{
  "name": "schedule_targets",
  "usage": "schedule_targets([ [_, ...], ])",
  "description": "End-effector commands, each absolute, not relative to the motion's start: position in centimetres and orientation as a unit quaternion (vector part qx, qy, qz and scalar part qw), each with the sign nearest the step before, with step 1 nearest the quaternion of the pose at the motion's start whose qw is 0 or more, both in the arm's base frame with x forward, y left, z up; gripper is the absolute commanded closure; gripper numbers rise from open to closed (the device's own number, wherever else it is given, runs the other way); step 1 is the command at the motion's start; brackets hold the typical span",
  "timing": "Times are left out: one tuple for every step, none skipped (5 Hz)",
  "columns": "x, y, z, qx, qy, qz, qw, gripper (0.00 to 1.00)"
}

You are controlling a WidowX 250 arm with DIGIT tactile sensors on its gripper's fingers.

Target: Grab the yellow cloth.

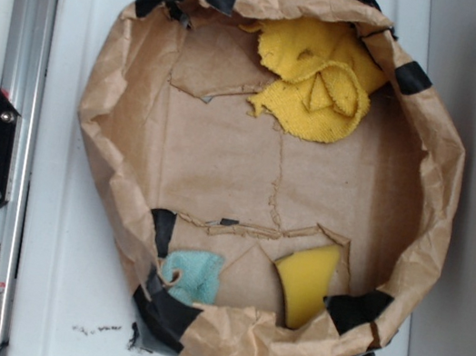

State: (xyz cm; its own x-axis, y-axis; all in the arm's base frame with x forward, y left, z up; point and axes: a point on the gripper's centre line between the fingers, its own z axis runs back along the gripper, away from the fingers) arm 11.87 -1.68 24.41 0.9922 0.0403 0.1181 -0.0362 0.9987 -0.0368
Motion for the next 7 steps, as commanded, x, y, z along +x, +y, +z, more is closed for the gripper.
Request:
schedule_targets([
  [11.9,-1.7,24.4,-0.017,-0.060,0.019,0.998,0.00],
  [16.9,0.6,21.1,-0.033,-0.019,0.116,0.992,0.00],
  [21.9,3.2,17.0,-0.105,-0.101,0.206,0.968,0.00],
  [25.9,3.3,13.5,-0.116,-0.157,0.222,0.955,0.00],
  [27.0,2.3,11.7,-0.099,-0.217,0.224,0.945,0.00],
  [28.9,2.4,10.6,-0.072,-0.221,0.250,0.940,0.00],
  [30.0,2.8,9.9,-0.024,-0.190,0.267,0.944,0.00],
])
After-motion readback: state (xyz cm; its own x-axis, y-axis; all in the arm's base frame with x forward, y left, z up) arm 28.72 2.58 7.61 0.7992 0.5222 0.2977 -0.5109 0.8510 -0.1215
